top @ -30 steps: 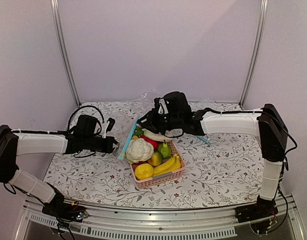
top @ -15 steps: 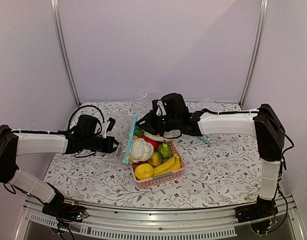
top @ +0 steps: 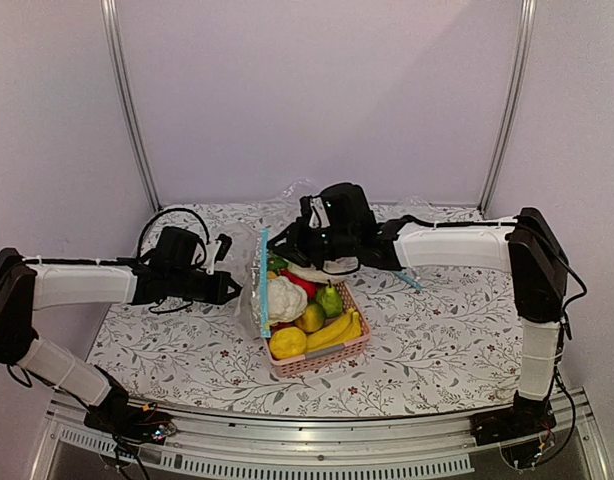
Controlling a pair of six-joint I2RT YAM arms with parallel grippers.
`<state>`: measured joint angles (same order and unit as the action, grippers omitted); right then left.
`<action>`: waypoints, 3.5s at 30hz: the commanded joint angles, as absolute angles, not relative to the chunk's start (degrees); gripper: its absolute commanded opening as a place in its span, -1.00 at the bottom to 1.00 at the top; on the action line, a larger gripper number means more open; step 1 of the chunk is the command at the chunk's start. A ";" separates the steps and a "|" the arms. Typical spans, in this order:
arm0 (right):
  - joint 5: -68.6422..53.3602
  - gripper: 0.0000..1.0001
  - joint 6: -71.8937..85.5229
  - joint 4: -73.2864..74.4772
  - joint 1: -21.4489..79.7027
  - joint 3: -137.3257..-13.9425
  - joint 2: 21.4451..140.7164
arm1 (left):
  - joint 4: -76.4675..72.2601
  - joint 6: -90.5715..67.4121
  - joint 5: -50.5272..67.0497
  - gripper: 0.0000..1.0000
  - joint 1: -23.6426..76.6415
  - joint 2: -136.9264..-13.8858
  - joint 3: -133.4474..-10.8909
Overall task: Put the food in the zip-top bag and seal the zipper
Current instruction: Pass from the left arm to the right, then open the zipper food storage bag at the center of the board.
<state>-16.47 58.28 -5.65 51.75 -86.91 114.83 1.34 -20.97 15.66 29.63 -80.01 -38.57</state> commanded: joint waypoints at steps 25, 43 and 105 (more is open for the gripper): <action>-21.60 -0.64 51.56 0.00 54.23 -94.09 119.41 | 5.69 -22.59 11.95 -1.00 30.67 -84.15 -42.35; -24.08 -1.00 49.19 0.61 55.02 -95.15 118.25 | 7.29 -23.11 10.21 -1.00 30.85 -83.83 -43.10; -10.55 -1.00 35.55 16.59 60.24 -96.55 107.05 | 17.29 -29.70 5.68 -0.53 42.10 -71.07 -56.87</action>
<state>-9.61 36.47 16.88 59.02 -94.67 106.76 13.23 -30.63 10.04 41.52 -69.56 -55.09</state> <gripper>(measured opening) 0.005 0.267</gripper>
